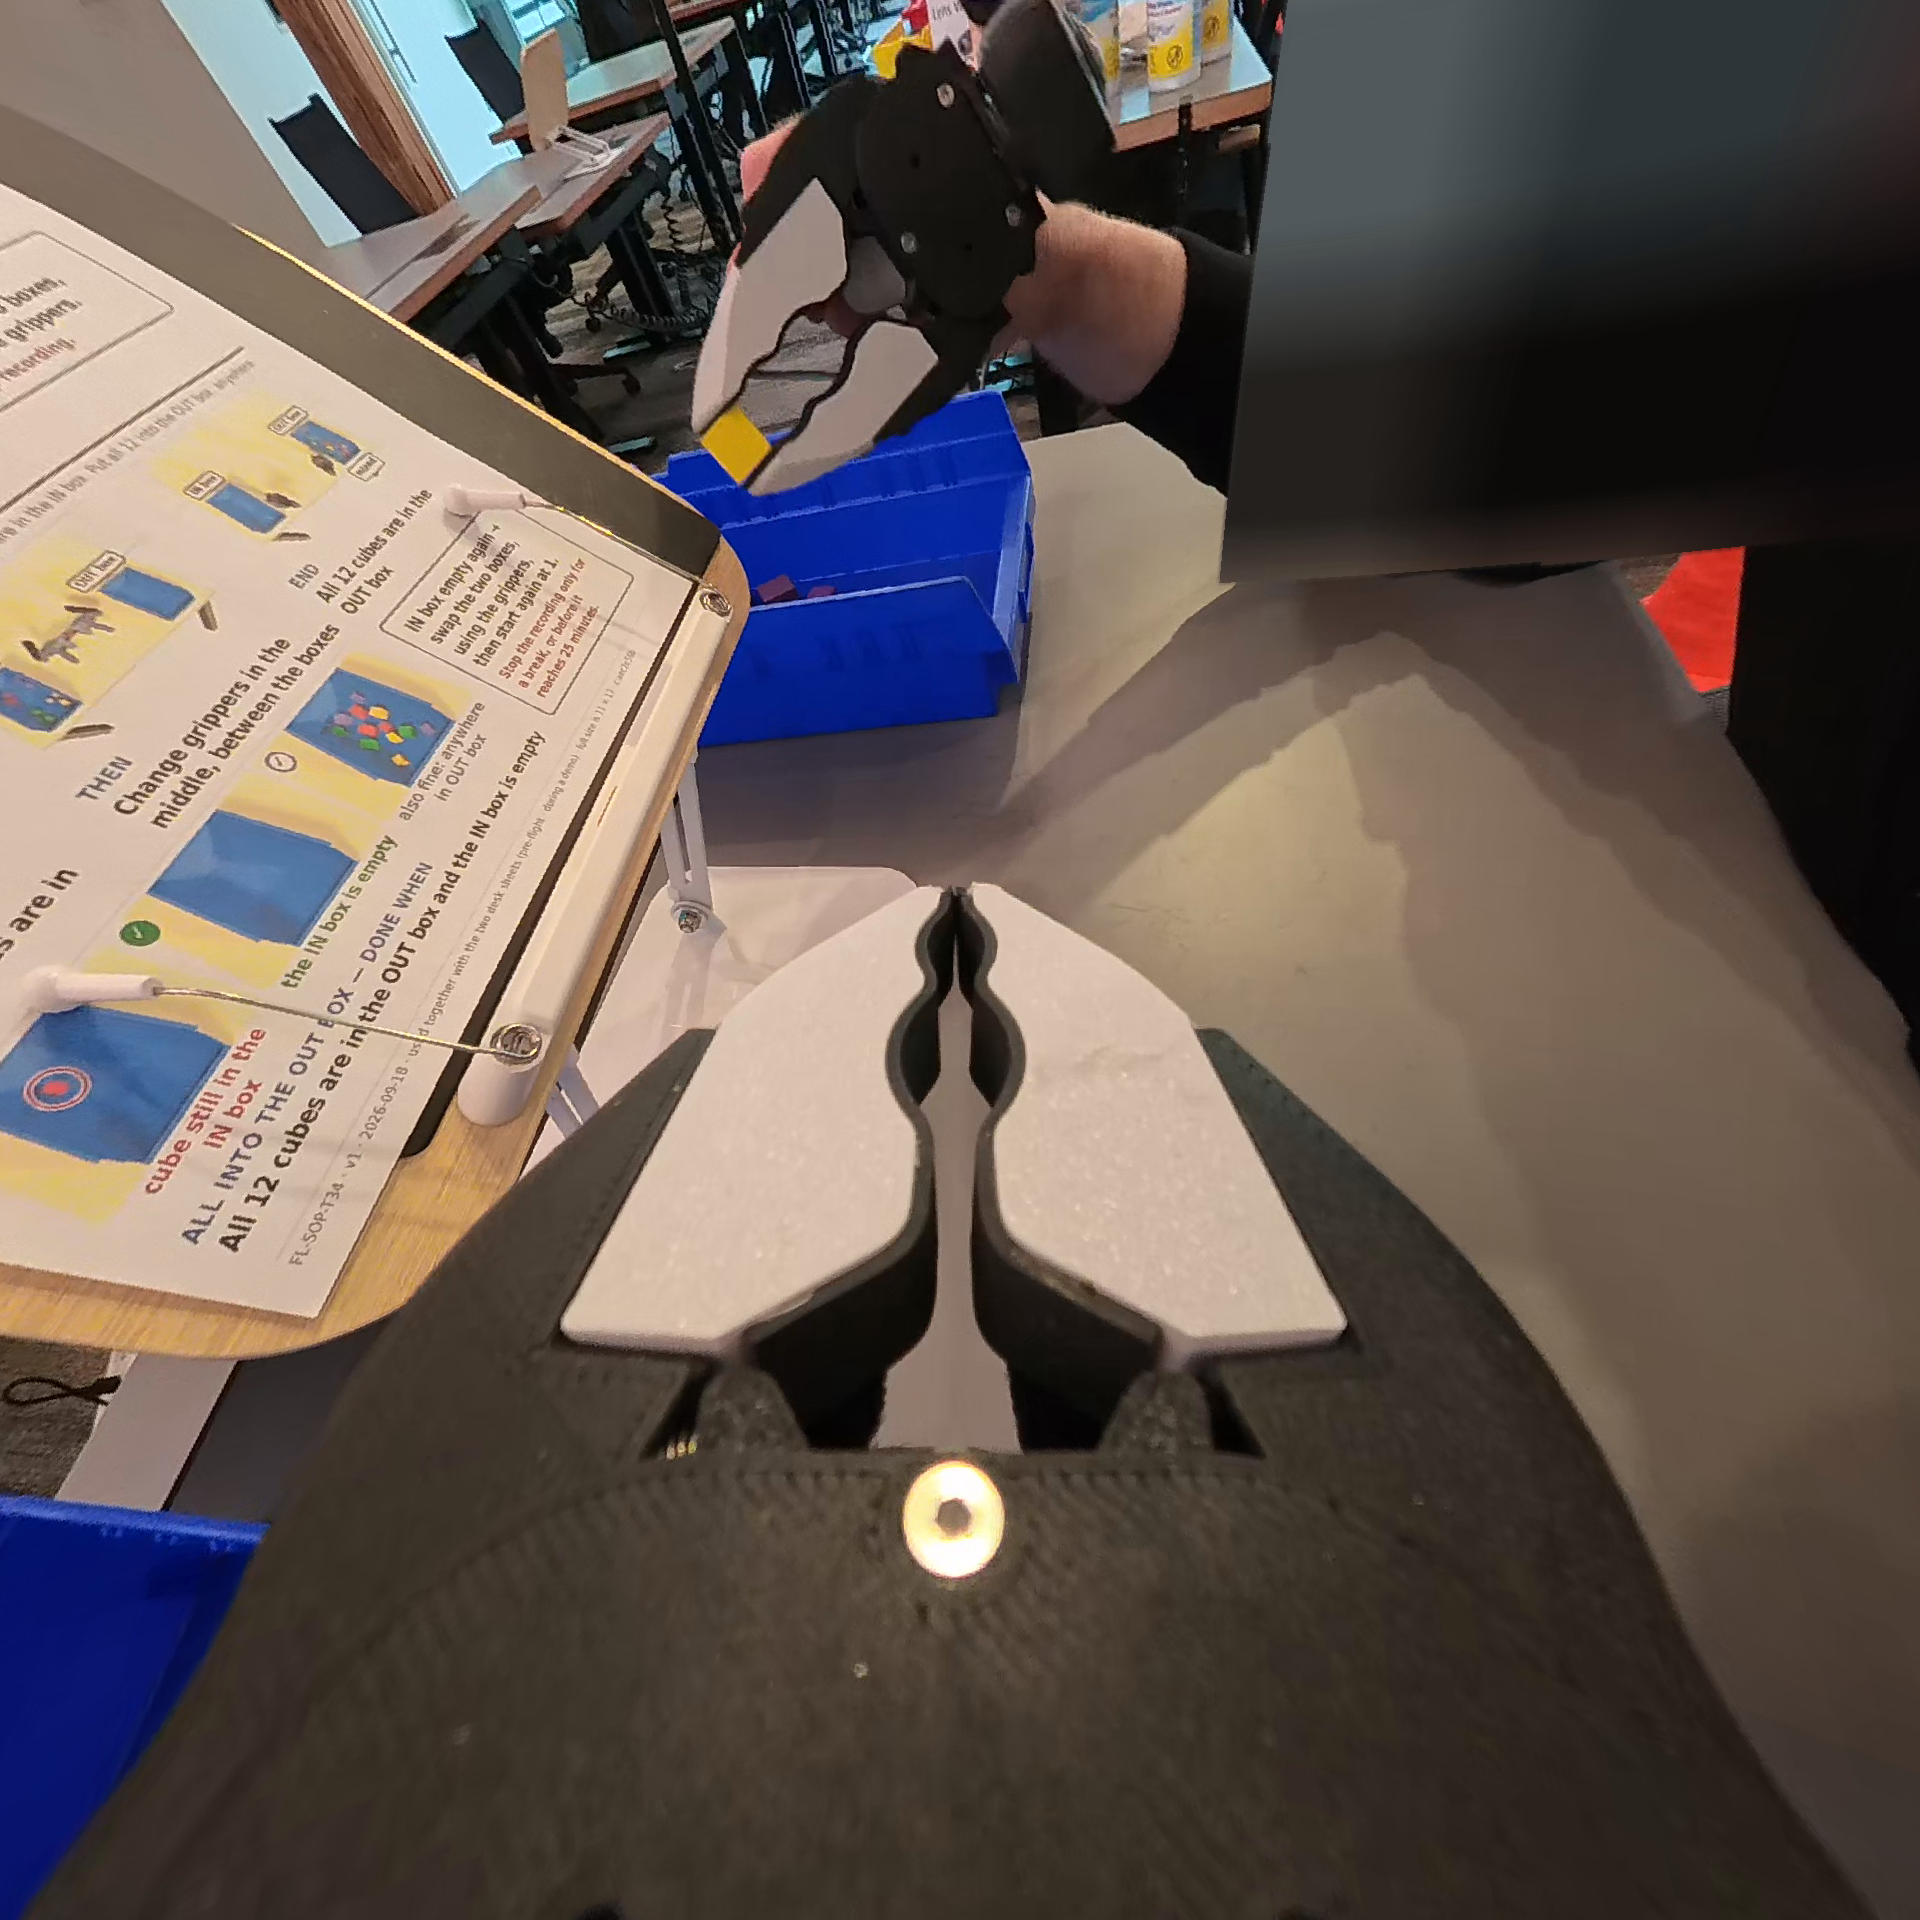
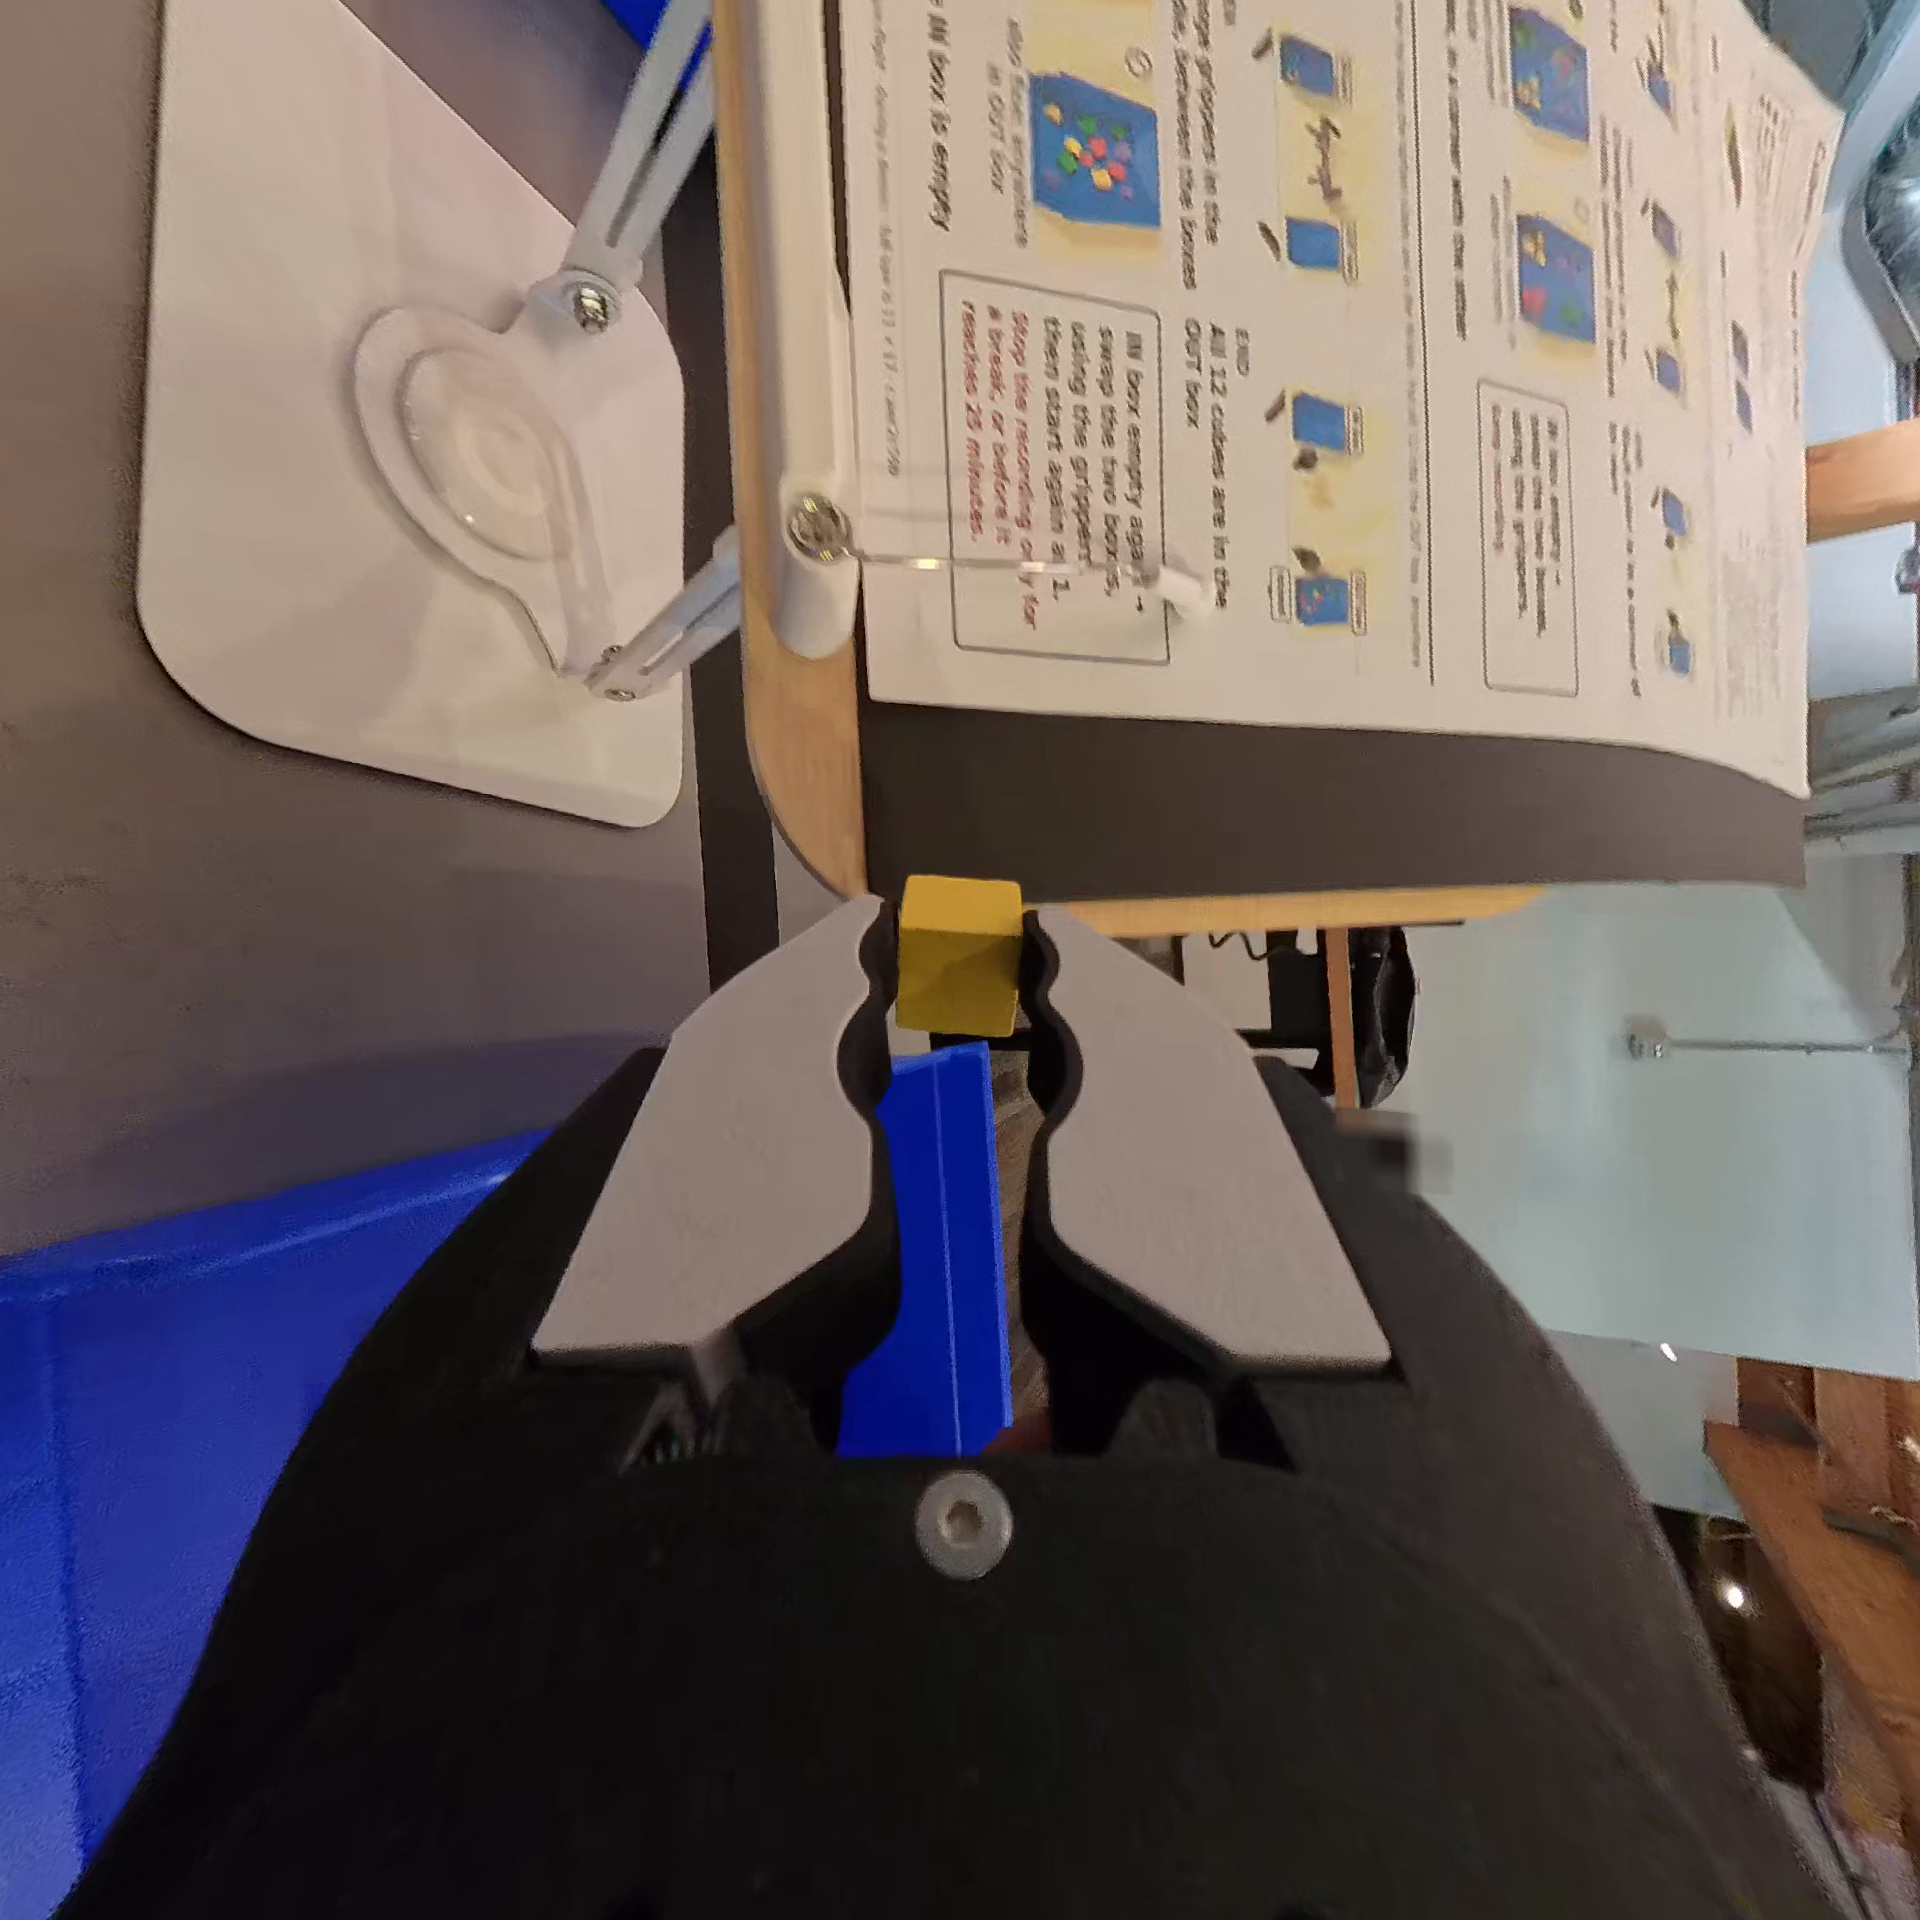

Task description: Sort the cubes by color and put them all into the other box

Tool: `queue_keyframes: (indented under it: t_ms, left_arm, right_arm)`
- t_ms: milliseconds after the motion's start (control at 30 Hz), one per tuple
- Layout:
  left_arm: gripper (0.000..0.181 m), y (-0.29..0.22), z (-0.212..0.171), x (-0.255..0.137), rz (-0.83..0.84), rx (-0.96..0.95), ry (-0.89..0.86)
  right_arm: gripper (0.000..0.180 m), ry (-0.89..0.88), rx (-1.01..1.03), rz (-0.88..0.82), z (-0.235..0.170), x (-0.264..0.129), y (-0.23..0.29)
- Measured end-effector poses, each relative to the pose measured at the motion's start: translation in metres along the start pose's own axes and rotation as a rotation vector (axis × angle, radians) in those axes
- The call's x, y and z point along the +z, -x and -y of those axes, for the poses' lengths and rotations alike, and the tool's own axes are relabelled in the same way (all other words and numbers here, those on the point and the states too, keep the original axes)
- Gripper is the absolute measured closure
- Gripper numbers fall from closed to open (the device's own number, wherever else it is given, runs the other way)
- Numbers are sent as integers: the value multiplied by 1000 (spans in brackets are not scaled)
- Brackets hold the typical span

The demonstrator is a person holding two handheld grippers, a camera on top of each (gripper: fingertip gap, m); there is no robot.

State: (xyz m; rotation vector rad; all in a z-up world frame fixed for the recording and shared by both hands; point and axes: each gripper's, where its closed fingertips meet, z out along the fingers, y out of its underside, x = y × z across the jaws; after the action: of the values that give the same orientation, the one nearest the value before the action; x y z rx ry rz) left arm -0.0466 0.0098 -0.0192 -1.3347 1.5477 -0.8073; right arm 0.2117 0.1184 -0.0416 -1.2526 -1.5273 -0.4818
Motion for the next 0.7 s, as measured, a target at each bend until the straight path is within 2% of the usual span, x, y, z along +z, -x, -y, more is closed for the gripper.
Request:
queue_keyframes:
  t_ms: [267, 500, 700]
  left_arm:
    - [181, 6, -2, -6, 41, 7, 26]
    - [181, 18, -3, -28, 118, -3, 29]
    - [181, 29, -13, -40, 186, -9, 73]
  right_arm:
    - [157, 176, 148, 26, -77, 10, -3]
    - [157, 446, 278, 161, -157, 30, 34]
    - [157, 598, 360, 245, -196, 36, 61]
